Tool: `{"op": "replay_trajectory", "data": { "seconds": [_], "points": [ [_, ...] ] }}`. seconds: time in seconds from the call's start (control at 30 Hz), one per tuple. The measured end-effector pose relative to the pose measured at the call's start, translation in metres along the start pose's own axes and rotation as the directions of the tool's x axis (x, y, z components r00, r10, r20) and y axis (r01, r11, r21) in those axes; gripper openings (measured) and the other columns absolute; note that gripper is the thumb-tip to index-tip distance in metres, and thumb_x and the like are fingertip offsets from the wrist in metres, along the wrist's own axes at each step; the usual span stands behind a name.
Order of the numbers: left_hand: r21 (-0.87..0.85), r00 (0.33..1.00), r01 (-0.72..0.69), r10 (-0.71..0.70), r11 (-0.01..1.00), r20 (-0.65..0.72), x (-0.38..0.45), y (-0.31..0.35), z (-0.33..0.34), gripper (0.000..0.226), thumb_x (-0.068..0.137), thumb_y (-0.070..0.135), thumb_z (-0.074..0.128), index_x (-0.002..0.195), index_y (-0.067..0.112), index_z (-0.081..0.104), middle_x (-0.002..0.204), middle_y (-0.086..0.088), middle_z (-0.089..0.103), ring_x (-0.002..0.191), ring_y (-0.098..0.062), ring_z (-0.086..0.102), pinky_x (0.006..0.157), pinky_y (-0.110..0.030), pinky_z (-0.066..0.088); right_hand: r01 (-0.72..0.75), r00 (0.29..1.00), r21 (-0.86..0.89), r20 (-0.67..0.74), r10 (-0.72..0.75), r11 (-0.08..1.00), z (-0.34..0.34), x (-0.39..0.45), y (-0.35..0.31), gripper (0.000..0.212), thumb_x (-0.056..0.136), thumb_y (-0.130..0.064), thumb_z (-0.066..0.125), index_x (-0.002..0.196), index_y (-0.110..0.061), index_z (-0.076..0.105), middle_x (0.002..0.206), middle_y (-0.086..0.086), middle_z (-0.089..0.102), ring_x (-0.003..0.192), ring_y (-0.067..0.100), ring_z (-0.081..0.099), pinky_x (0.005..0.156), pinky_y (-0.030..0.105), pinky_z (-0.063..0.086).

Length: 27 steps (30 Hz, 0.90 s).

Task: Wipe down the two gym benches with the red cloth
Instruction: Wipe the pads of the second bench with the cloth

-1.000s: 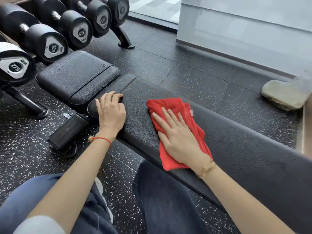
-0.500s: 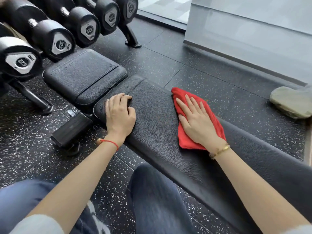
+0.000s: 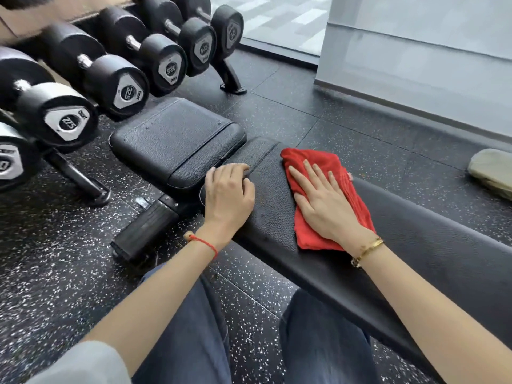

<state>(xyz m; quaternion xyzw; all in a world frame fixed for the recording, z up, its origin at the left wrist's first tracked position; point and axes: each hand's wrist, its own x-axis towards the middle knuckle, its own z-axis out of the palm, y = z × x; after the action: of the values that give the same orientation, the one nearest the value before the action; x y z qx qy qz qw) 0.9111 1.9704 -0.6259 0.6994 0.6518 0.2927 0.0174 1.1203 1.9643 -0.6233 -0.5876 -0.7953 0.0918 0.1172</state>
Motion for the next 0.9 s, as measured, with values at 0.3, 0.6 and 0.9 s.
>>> {"op": "replay_trajectory", "data": {
  "seconds": [0.3, 0.6, 0.9],
  "points": [
    [0.052, 0.997, -0.029, 0.032, 0.998, -0.066, 0.063, -0.15, -0.044, 0.034, 0.089, 0.014, 0.051, 0.122, 0.013, 0.061, 0.126, -0.007, 0.061, 0.118, -0.029, 0.053, 0.107, -0.041, 0.034, -0.001, 1.0, 0.021, -0.017, 0.001, 1.0, 0.039, 0.1, -0.103, 0.061, 0.102, -0.037, 0.032, 0.156, -0.03, 0.005, 0.164, -0.002, 0.008, 0.151, 0.016, 0.002, 0.123, 0.039, -0.003],
    [-0.018, 0.984, -0.163, 0.164, 0.987, 0.073, 0.115, -0.204, -0.046, 0.034, 0.09, 0.009, 0.053, 0.123, 0.006, 0.061, 0.128, -0.014, 0.058, 0.125, -0.032, 0.05, 0.113, -0.049, 0.033, 0.081, 0.996, 0.068, 0.043, -0.084, 0.994, 0.059, 0.158, -0.16, 0.058, 0.102, -0.034, 0.034, 0.155, -0.033, 0.009, 0.164, -0.006, 0.006, 0.151, 0.013, 0.001, 0.123, 0.035, -0.001],
    [-0.127, 0.98, -0.183, 0.191, 0.975, 0.053, 0.12, -0.213, -0.035, 0.036, 0.086, 0.009, 0.049, 0.119, 0.004, 0.063, 0.125, -0.014, 0.059, 0.12, -0.034, 0.052, 0.116, -0.048, 0.028, -0.15, 0.988, 0.075, -0.022, 0.152, 0.986, 0.061, 0.23, -0.15, 0.056, 0.103, -0.034, 0.033, 0.155, -0.031, 0.014, 0.164, 0.0, 0.008, 0.151, 0.017, 0.004, 0.122, 0.04, -0.003]
  ]
}}
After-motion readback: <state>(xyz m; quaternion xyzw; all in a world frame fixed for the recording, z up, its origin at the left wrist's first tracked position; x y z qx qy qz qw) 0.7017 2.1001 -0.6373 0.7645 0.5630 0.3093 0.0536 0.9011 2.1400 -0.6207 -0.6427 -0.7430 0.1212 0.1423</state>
